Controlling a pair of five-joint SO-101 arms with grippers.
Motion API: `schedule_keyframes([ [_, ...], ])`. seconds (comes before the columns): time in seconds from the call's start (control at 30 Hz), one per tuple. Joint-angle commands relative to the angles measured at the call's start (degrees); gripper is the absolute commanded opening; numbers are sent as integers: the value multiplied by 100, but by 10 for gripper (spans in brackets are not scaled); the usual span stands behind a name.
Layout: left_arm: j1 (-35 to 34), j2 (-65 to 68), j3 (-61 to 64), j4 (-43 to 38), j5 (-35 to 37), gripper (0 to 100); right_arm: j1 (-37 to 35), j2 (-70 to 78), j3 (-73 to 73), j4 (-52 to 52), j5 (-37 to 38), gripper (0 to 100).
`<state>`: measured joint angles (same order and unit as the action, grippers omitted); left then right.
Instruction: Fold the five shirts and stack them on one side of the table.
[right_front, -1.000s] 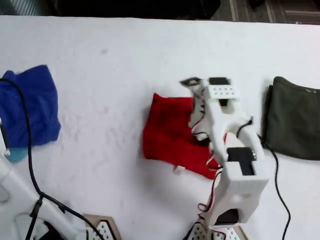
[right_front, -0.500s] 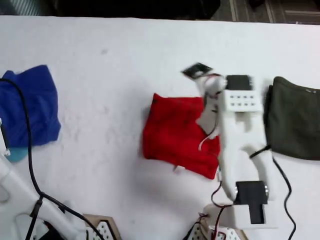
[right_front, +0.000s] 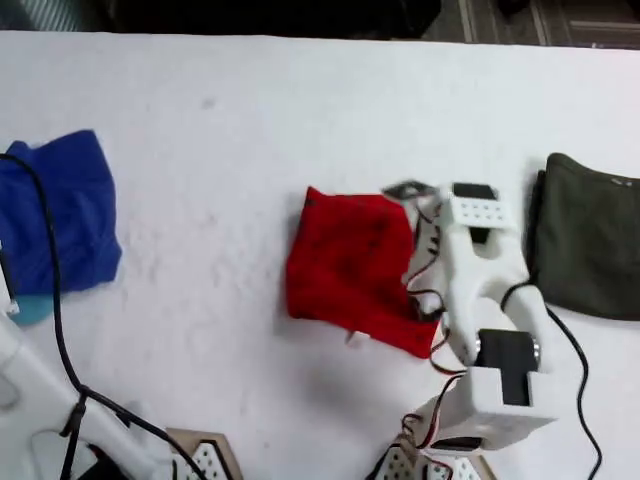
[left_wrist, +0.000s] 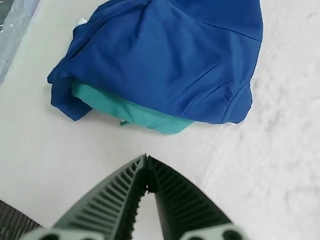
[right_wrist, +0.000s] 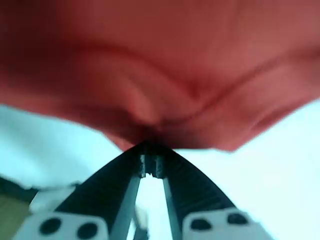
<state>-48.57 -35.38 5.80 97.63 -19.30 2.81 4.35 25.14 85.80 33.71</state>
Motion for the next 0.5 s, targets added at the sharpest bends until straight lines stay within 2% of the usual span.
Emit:
schedule_keyframes([
  [0.0,-13,-127,-220,26,-26,24,268,-48,35,576,35,18],
  [0.1,-22,-127,-220,26,-26,24,242,-330,-290,1174,35,18],
  [0.23,-31,-127,-220,26,-26,24,-22,-936,-905,1174,26,18],
  [0.37,-31,-127,-220,26,-18,24,-655,-1103,-1090,558,-9,18],
  [0.47,-31,-127,-229,79,-9,24,-875,-875,-853,-215,-9,18],
])
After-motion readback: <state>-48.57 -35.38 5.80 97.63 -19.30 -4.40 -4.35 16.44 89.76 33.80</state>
